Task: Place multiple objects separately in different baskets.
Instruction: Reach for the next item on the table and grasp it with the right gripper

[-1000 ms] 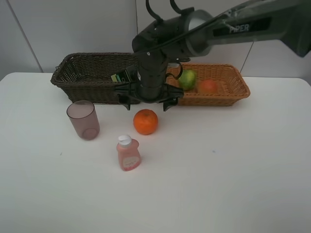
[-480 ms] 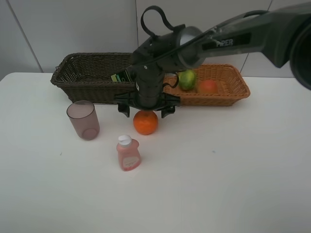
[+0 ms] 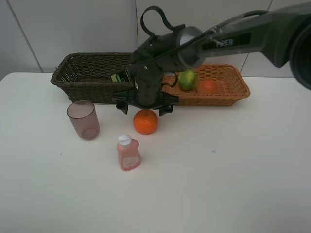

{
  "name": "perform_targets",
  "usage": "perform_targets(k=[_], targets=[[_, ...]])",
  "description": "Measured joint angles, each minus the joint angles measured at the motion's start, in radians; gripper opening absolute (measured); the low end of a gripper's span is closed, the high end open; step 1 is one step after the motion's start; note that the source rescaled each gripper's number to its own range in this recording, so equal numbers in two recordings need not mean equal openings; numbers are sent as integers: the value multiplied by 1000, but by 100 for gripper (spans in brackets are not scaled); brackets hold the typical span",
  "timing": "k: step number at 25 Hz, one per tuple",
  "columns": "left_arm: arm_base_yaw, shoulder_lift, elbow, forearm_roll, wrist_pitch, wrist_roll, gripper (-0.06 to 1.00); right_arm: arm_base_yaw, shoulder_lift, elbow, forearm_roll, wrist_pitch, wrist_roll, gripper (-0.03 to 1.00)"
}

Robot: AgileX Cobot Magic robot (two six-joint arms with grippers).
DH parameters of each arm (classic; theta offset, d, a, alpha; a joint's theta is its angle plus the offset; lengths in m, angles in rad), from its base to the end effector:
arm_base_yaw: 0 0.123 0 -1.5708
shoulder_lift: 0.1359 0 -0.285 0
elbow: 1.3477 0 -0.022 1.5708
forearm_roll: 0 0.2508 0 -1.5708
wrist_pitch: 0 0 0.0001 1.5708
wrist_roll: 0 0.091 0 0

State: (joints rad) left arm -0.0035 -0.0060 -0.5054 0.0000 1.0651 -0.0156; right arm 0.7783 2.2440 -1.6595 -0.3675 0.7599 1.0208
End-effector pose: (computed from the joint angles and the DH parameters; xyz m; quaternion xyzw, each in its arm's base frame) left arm -0.0066 0.0000 0.2784 -0.0052 0.8514 -0.0050 0.5245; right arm 0.3485 0.3119 0.1365 0.0071 0.9774 0.0300 0.2090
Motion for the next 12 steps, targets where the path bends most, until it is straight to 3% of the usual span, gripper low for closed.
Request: perform_targets(k=[12], targets=[[0,0,0,0,0,0,97,0,52,0,-2,8,0,98]])
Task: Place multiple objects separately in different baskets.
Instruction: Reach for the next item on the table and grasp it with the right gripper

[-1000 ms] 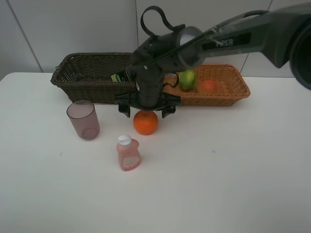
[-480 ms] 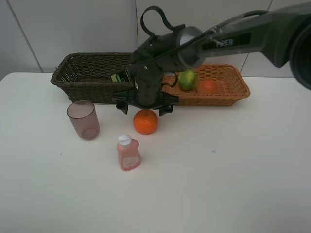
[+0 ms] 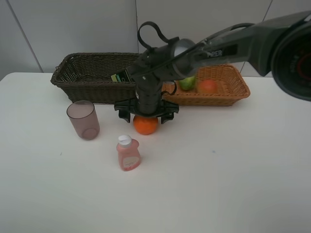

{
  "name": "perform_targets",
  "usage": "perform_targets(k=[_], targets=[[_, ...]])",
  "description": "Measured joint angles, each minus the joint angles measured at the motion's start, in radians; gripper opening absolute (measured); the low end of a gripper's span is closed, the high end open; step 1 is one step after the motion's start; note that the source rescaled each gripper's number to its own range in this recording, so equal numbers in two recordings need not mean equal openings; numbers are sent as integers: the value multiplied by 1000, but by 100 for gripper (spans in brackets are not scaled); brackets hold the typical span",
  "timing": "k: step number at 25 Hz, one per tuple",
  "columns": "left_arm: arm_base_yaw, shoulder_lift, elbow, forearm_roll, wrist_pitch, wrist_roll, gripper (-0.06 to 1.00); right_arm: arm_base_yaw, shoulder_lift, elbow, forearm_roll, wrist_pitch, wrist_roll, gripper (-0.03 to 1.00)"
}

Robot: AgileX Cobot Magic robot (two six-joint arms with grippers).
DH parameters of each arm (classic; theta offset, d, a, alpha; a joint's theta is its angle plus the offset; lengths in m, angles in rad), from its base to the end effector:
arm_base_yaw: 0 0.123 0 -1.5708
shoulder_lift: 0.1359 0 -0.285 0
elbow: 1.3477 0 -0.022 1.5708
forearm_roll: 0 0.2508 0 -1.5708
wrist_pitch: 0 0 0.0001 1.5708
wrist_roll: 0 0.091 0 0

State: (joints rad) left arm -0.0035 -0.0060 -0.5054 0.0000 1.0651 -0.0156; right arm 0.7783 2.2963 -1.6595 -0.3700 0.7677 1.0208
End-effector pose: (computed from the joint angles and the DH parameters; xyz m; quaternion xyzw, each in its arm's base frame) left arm -0.0066 0.0000 0.2784 -0.0052 0.8514 -0.0050 0.5245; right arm 0.3483 0.3113 0.1119 0.0036 0.9818 0.0081 0.1896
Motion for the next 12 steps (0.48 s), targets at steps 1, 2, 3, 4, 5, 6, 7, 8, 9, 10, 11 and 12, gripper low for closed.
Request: perform_targets(k=[1,2,3,4,5,6,7,8,9,10,11,12], targets=[[0,0,0,0,0,0,97,0,1,0,0,0,0,98],[0,0,0,0,0,0,97,0,2,0,0,0,0,98],[0,0,0,0,0,0,97,0,4,0,0,0,0,98],[0,0,0,0,0,0,97,0,9,0,0,0,0,98],[0,0,0,0,0,0,97,0,13,0,0,0,0,98],[0,0,0,0,0,0,97,0,17,0,1,0,0,98],[0,0,0,0,0,0,97,0,18,0,1,0,0,98],[0,0,0,0,0,0,97,0,21,0,1,0,0,98],[0,0,0,0,0,0,97,0,21,0,1,0,0,96],[0,0,0,0,0,0,97,0,22,0,1,0,0,92],[0,0,0,0,0,0,97,0,22,0,1,0,0,85],[0,0,0,0,0,0,97,0,22,0,1,0,0,73]])
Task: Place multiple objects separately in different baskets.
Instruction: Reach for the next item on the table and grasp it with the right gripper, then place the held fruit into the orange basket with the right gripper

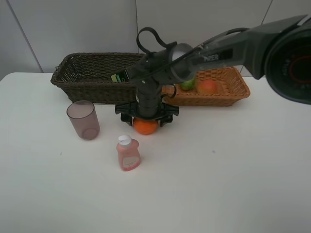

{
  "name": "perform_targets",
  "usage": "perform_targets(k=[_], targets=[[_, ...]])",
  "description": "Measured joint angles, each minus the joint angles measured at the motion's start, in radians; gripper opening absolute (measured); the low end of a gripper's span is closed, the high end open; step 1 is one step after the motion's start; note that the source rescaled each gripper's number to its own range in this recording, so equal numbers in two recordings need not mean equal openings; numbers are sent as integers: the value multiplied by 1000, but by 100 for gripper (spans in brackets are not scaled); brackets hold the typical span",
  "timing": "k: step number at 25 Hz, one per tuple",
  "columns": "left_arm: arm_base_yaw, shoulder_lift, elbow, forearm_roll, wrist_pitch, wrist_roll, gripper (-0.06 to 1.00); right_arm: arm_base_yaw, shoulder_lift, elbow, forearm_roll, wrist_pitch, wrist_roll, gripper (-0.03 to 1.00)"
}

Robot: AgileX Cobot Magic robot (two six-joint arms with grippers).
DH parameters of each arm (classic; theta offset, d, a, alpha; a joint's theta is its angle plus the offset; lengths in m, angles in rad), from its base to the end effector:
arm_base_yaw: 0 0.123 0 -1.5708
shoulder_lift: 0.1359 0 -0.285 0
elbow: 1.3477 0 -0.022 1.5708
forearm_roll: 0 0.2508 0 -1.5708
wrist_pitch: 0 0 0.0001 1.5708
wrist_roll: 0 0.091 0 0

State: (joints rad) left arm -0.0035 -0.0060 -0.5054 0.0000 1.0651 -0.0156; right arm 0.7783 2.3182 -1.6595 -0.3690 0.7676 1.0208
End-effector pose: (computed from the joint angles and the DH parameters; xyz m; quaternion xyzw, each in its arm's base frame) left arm -0.0066 0.0000 0.2784 -0.0052 0.8514 -0.0050 0.5245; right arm 0.3480 0.3111 0.1017 0.0026 0.9833 0.0008 0.1817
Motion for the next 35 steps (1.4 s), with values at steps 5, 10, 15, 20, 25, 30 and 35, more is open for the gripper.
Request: perform_targets(k=[5,10,15,20,25,30,35], targets=[[0,0,0,0,0,0,97,0,0,0,0,-2,0,60],[0,0,0,0,0,0,97,0,0,0,0,-2,0,60],[0,0,0,0,0,0,97,0,0,0,0,-2,0,60],[0,0,0,0,0,0,97,0,0,0,0,-2,0,60],[0,0,0,0,0,0,97,0,0,0,0,-2,0,60],[0,0,0,0,0,0,97,0,0,0,0,-2,0,60],[0,0,0,0,0,0,97,0,0,0,1,4,0,60]])
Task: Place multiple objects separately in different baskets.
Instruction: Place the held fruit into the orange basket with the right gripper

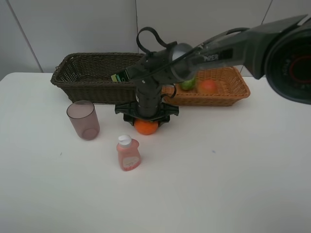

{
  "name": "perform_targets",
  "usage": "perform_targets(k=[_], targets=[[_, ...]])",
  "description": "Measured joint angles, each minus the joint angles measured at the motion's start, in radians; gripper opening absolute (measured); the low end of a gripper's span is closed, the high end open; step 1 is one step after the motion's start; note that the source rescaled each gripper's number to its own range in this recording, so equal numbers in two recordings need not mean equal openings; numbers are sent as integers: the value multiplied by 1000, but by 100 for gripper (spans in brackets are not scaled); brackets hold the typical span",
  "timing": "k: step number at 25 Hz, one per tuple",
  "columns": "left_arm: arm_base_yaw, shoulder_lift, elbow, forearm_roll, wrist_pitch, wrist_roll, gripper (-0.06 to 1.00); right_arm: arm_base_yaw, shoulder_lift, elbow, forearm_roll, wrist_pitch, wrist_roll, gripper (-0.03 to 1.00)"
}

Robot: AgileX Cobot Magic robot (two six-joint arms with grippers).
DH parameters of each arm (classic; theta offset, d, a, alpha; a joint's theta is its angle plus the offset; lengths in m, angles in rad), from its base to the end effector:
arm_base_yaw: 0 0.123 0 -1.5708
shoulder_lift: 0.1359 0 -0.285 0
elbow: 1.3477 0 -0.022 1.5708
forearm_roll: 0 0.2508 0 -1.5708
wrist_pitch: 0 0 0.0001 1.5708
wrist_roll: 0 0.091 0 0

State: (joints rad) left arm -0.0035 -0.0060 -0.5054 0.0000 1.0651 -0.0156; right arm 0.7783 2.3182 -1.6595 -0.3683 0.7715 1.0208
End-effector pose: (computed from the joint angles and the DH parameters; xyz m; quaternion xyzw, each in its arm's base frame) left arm -0.0066 0.0000 0.2784 -0.0052 0.8514 -0.0050 0.5245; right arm 0.3478 0.3108 0.1016 0.0031 0.9836 -0.0007 0.1805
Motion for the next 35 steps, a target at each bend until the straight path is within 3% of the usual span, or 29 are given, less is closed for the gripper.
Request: perform_targets(k=[4,12,22,28,35], targets=[[0,0,0,0,0,0,97,0,-5,-1,2,35,-45,60],[0,0,0,0,0,0,97,-12,-107,-1,59,85,-325,60],[0,0,0,0,0,0,97,-188,-238,-1,84,209,-571,60],[0,0,0,0,0,0,97,-314,-247,-11,76,151,-602,60],[0,0,0,0,0,0,97,-360,-237,-12,73,4,-603,60]])
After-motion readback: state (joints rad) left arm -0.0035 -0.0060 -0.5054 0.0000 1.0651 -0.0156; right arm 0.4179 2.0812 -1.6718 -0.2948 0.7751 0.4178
